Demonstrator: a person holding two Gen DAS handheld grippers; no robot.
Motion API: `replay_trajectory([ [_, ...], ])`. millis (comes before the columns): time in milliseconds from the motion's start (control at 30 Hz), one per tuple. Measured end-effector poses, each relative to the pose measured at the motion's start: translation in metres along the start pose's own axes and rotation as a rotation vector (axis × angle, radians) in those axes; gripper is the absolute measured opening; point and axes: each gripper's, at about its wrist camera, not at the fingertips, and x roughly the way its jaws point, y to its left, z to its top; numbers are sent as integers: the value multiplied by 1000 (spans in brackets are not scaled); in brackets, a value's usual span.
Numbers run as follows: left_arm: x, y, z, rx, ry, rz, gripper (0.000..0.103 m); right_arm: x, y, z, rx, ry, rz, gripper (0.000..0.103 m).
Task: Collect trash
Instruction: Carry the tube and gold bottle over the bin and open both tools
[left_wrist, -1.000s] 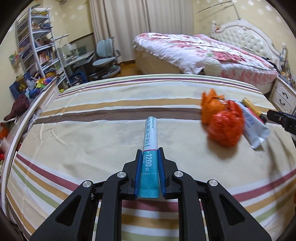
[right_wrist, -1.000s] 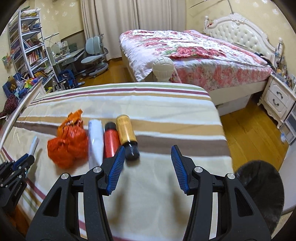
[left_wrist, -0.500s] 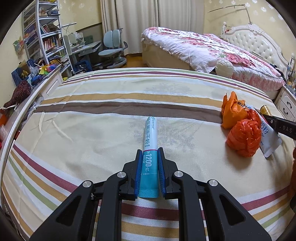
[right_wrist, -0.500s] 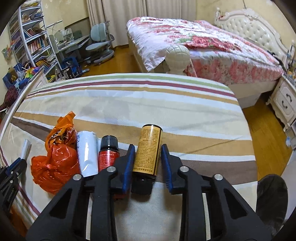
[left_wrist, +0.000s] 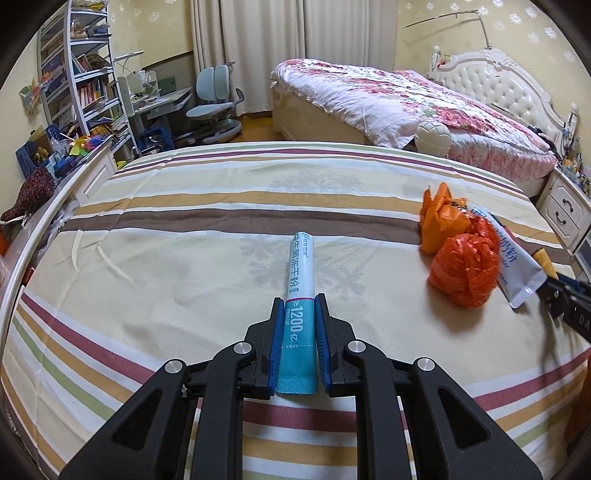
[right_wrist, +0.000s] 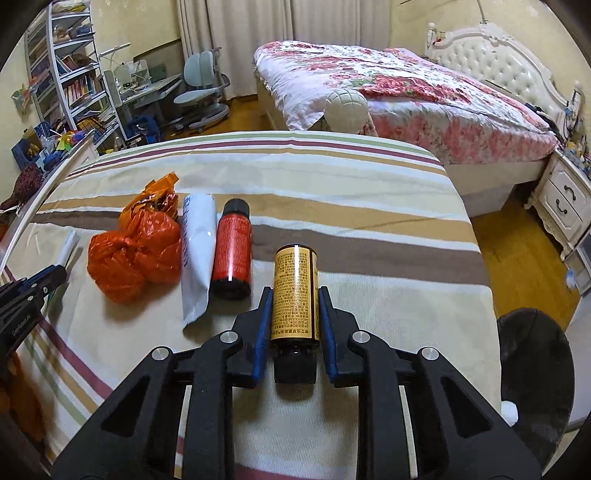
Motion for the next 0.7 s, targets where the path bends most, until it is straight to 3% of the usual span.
replay_trajectory([
  [700,-50,-66,-35,92,-53,-98,18,-63,-34,-59,55,-61,-30,23],
])
